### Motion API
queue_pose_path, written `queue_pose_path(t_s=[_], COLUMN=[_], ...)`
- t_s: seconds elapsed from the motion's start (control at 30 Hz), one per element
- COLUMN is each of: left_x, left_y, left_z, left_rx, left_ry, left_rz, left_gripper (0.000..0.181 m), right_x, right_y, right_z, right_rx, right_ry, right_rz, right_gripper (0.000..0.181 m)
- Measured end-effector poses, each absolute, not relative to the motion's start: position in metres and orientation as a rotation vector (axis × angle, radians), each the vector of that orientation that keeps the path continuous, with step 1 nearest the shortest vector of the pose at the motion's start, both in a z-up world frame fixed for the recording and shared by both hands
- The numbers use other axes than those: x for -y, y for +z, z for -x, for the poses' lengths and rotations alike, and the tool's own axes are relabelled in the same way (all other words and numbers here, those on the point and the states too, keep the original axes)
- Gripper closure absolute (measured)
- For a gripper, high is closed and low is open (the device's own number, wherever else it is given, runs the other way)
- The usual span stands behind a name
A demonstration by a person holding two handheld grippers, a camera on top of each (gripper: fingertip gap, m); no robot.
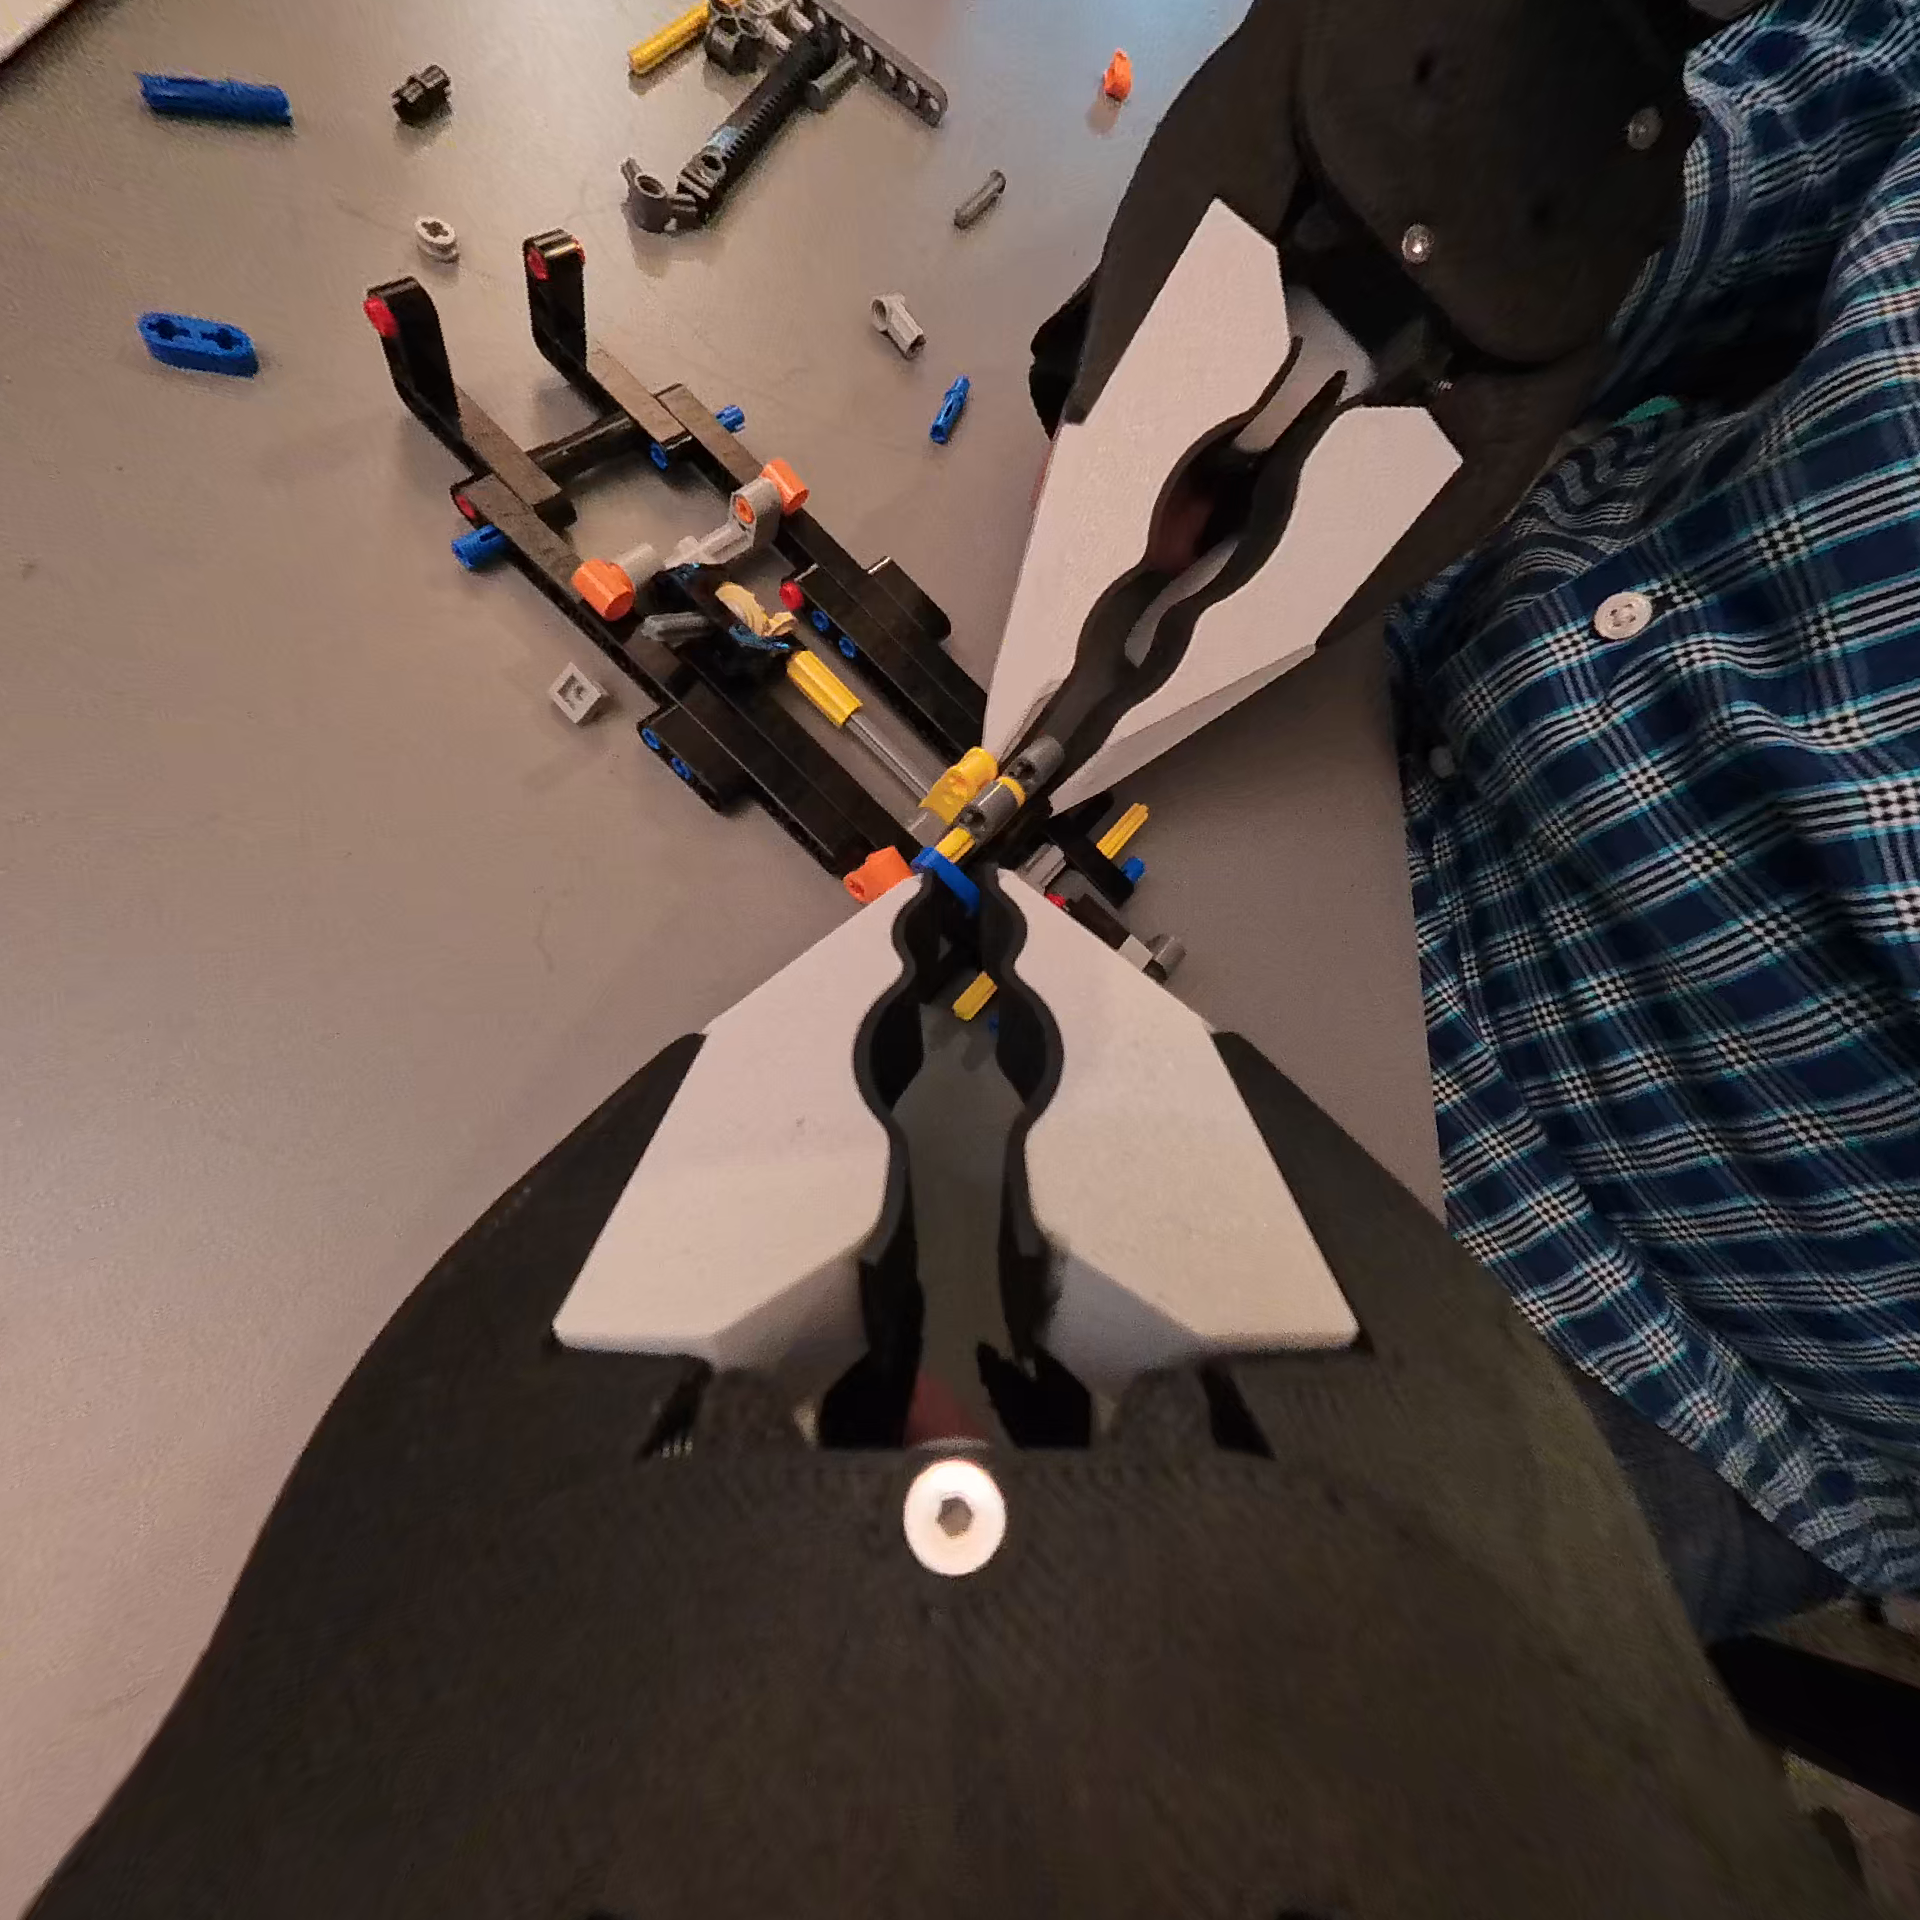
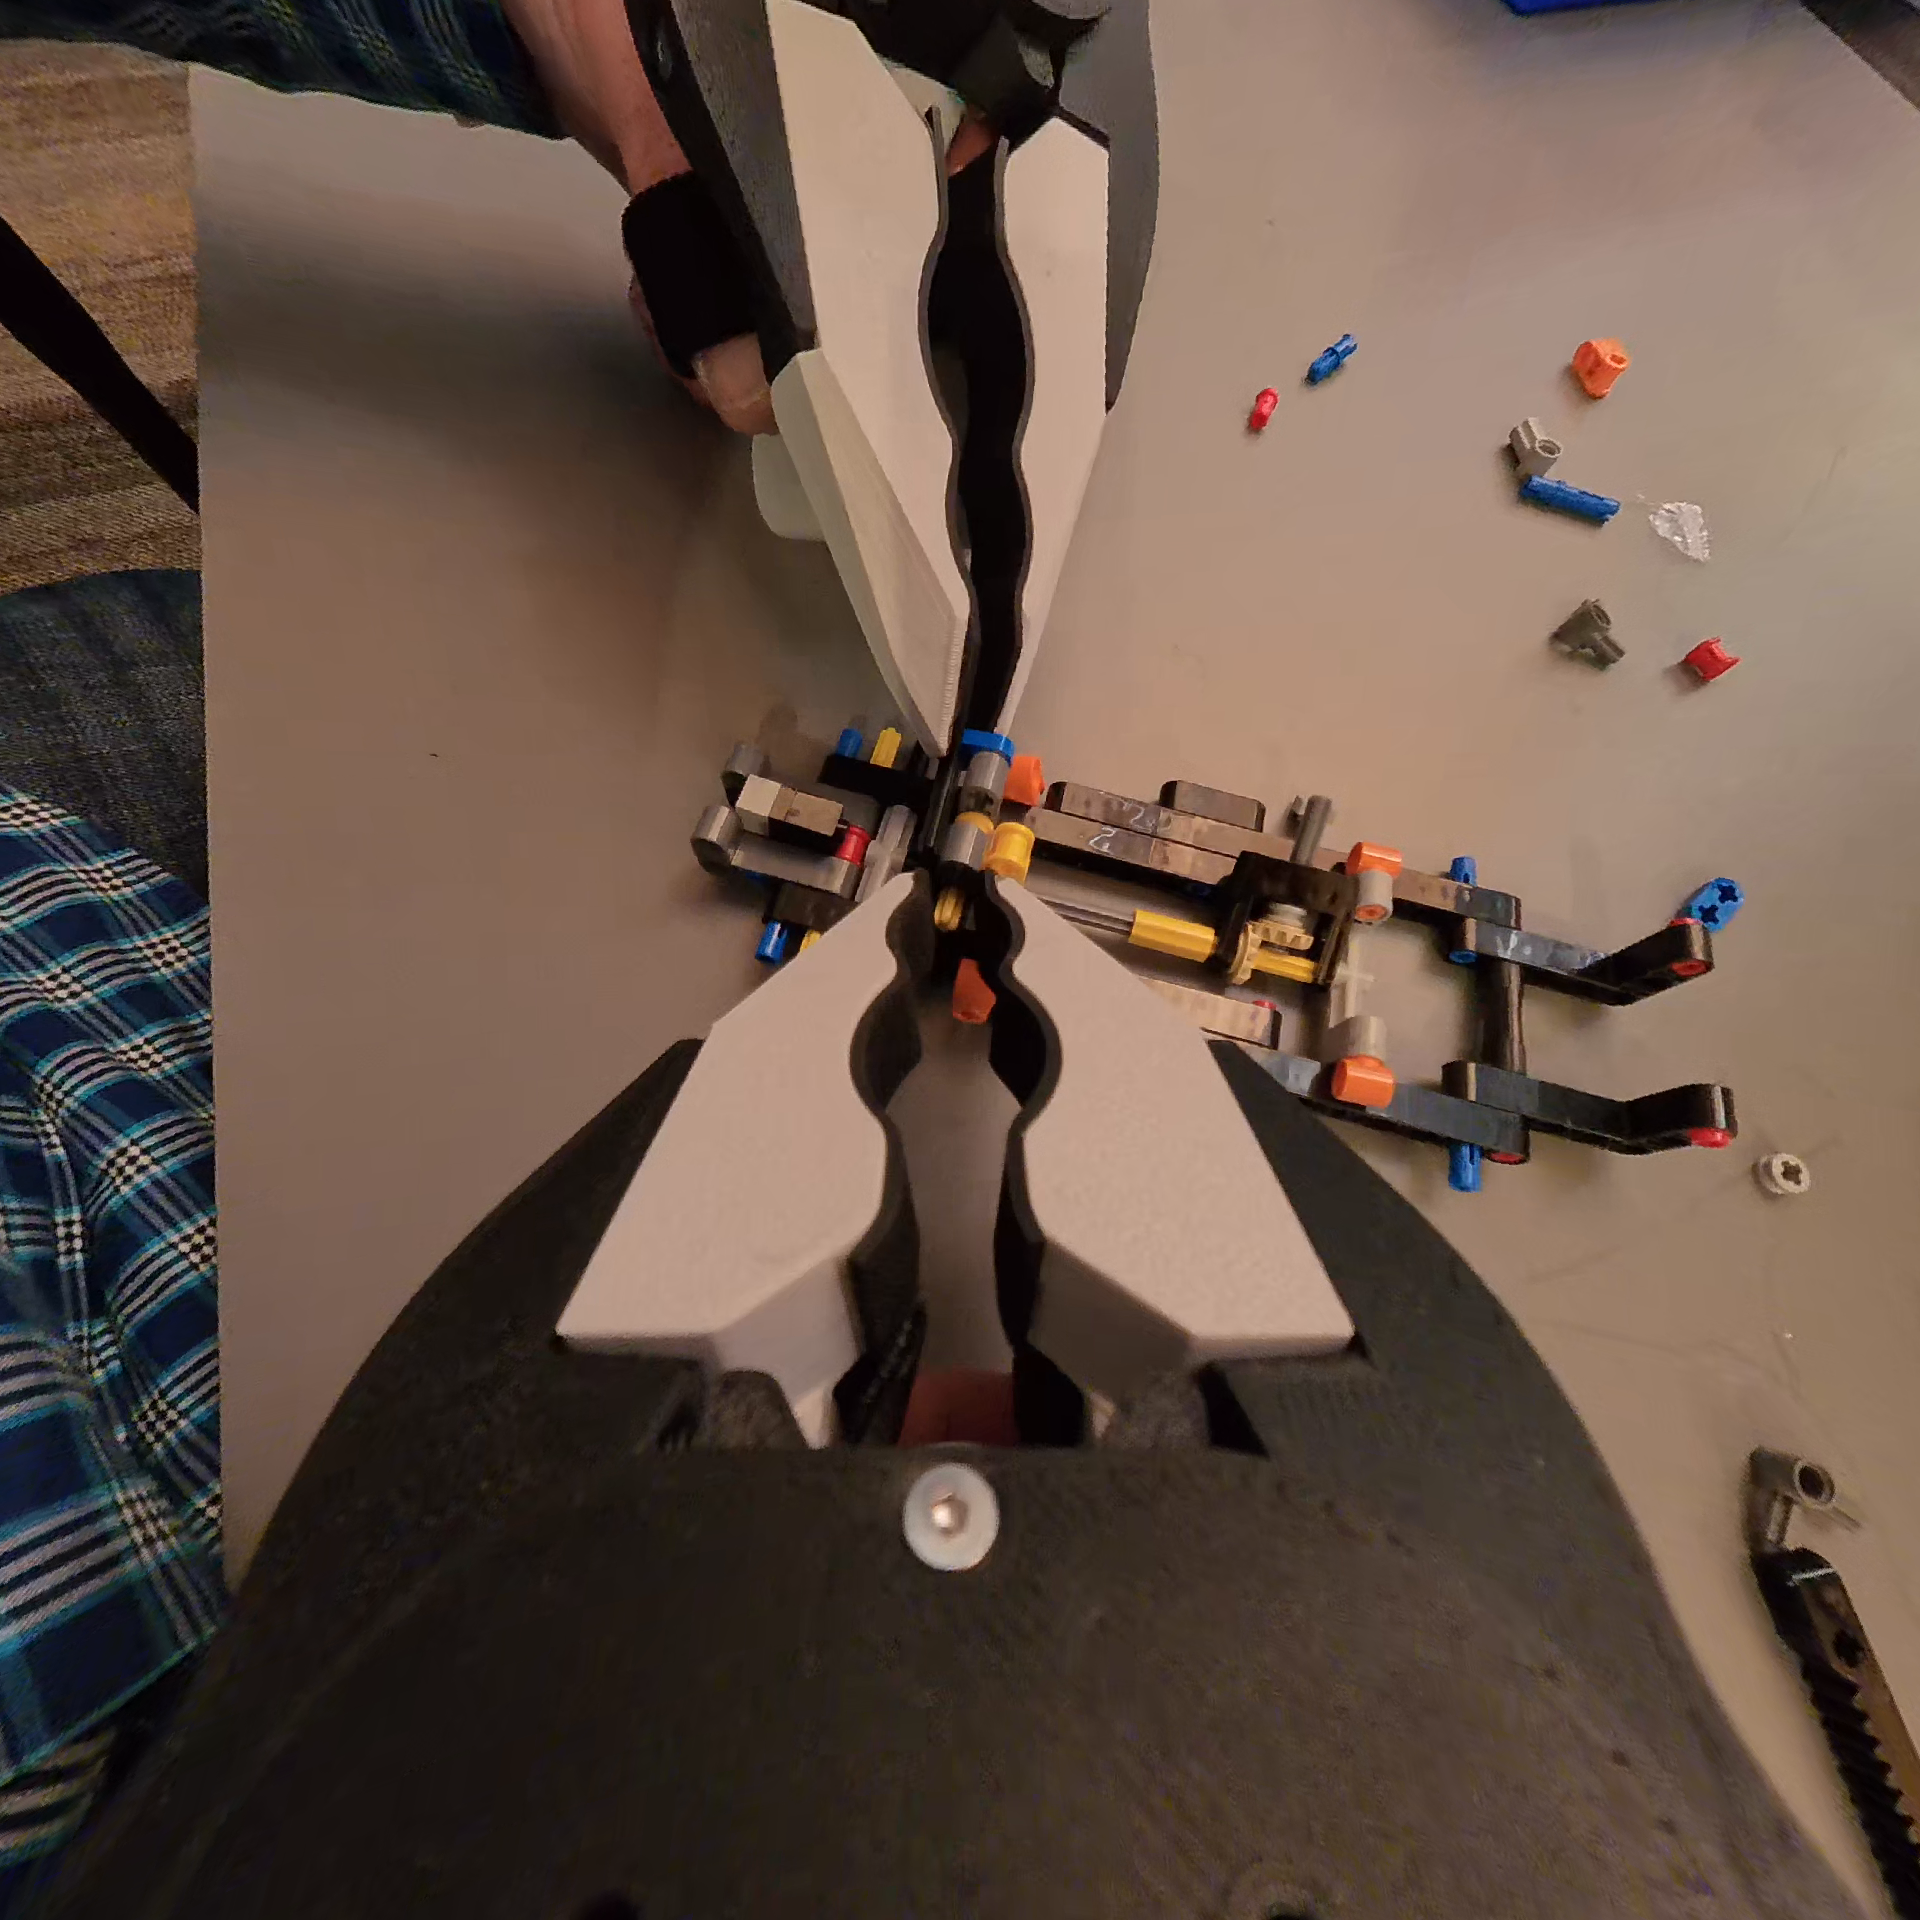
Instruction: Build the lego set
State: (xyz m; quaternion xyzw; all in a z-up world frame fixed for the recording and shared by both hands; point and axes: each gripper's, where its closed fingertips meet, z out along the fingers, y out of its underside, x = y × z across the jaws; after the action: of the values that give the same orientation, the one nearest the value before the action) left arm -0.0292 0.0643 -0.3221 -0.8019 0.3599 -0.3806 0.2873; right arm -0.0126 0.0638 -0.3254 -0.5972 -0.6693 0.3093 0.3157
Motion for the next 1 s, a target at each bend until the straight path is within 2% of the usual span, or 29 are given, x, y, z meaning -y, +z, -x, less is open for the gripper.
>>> queue_pose_path(t_s=[0.33,0.7,1.0], left_x=[-0.063,-0.06,-0.057], left_y=[-0.321,-0.318,-0.317], left_z=[0.027,0.026,0.027], left_rx=[-1.074,-0.956,-0.825], left_ry=[-0.994,-0.967,-0.835], left_rz=[2.102,2.119,2.133], left_gripper=[0.177,0.176,0.157], right_x=[-0.064,-0.064,-0.061], right_y=[-0.326,-0.326,-0.311], right_z=[0.012,0.011,-0.002], right_rx=[1.768,1.786,1.83], right_ry=[0.836,0.848,0.877], right_rz=[1.584,1.578,1.534], right_gripper=[0.177,0.176,0.165])
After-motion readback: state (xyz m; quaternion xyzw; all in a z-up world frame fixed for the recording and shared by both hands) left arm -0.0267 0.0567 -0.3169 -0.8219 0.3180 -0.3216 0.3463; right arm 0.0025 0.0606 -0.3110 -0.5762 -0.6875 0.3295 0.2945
